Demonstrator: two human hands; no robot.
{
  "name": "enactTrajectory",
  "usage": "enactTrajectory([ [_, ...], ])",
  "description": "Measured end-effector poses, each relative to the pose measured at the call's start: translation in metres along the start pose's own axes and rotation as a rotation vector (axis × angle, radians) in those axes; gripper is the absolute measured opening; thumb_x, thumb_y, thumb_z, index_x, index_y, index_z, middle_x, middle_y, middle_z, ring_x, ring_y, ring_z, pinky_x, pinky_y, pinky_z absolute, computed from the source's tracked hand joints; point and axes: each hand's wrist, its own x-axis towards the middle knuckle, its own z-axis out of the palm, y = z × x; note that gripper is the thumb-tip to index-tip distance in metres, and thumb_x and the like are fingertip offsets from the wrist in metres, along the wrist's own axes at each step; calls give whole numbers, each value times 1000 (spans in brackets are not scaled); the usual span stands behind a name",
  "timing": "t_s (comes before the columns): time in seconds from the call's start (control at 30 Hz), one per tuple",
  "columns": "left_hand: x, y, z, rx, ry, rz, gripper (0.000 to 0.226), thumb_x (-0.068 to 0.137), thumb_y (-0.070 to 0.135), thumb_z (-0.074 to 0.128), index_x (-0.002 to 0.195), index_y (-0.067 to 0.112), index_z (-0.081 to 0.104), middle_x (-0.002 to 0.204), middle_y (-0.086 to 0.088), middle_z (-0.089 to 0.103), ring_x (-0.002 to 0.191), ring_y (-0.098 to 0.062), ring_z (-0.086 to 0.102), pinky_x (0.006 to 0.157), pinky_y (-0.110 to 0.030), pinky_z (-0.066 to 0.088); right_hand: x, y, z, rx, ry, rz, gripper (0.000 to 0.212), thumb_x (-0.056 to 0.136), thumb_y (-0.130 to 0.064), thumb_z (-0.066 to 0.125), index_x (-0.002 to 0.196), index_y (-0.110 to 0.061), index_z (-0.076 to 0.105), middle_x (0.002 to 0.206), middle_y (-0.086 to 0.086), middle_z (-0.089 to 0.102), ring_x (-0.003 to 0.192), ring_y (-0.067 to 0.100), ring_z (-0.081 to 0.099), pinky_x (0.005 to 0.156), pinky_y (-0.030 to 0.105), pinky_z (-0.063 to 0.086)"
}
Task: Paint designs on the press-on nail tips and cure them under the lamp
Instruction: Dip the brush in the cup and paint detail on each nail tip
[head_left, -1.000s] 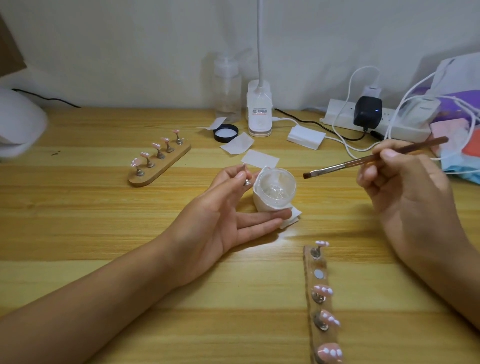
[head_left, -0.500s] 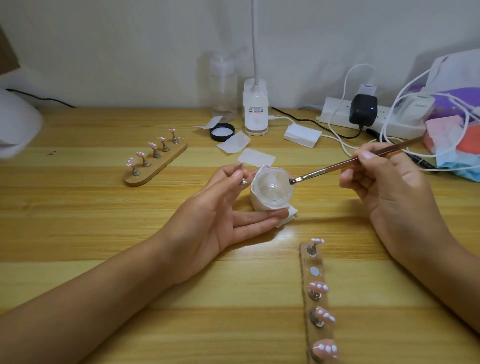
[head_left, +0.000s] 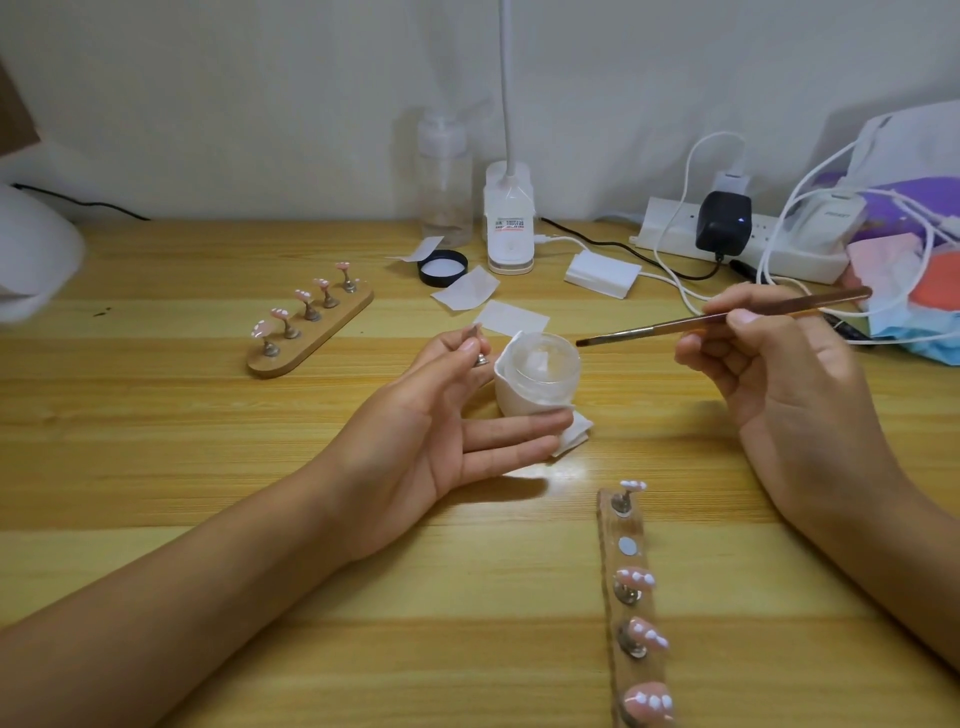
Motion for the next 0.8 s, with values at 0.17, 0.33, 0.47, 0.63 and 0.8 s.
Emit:
enactTrajectory([
  [0.17, -1, 0, 2, 3, 11, -2, 7, 94, 26, 52, 99, 21, 50, 141, -11, 52, 108, -49, 63, 86, -52, 56, 1, 2, 0, -31, -57, -5, 26, 87, -9, 45, 85, -23, 66, 78, -7, 65, 78, 12, 65, 76, 20, 52],
  [0.33, 0, -1, 3, 3, 27, 19, 5, 98, 26, 49, 100, 23, 52, 141, -9, 51, 105, -46, 66, 81, -46, 59, 3, 1, -2, -13, -28, -14, 30, 81, -7, 42, 74, -25, 66, 78, -9, 59, 73, 8, 57, 71, 18, 49],
  [0.47, -1, -14, 1, 289, 262, 253, 2, 94, 30, 59, 95, 30, 60, 108, 6, 64, 68, -9, 66, 49, -22, 50, 3, 1, -3, 57, 12, -5, 25, 81, -8, 43, 74, -22, 63, 77, -8, 58, 70, 8, 54, 68, 17, 47],
  [0.63, -11, -19, -2, 580, 106, 425, 7, 84, 38, 63, 90, 36, 65, 75, 16, 58, 56, 0, 44, 45, -14, 37, 1, 1, 0, 156, 14, 48, 18, 87, -13, 48, 79, -19, 62, 69, -6, 58, 63, 10, 58, 62, 19, 49],
  [0.8, -8, -23, 5, 733, -9, 263, 4, 85, 28, 67, 86, 30, 70, 75, 11, 69, 69, -4, 62, 54, -14, 43, -4, 0, 4, 149, -89, 54, 26, 89, -13, 45, 76, -22, 66, 66, -4, 60, 61, 12, 61, 60, 21, 52],
])
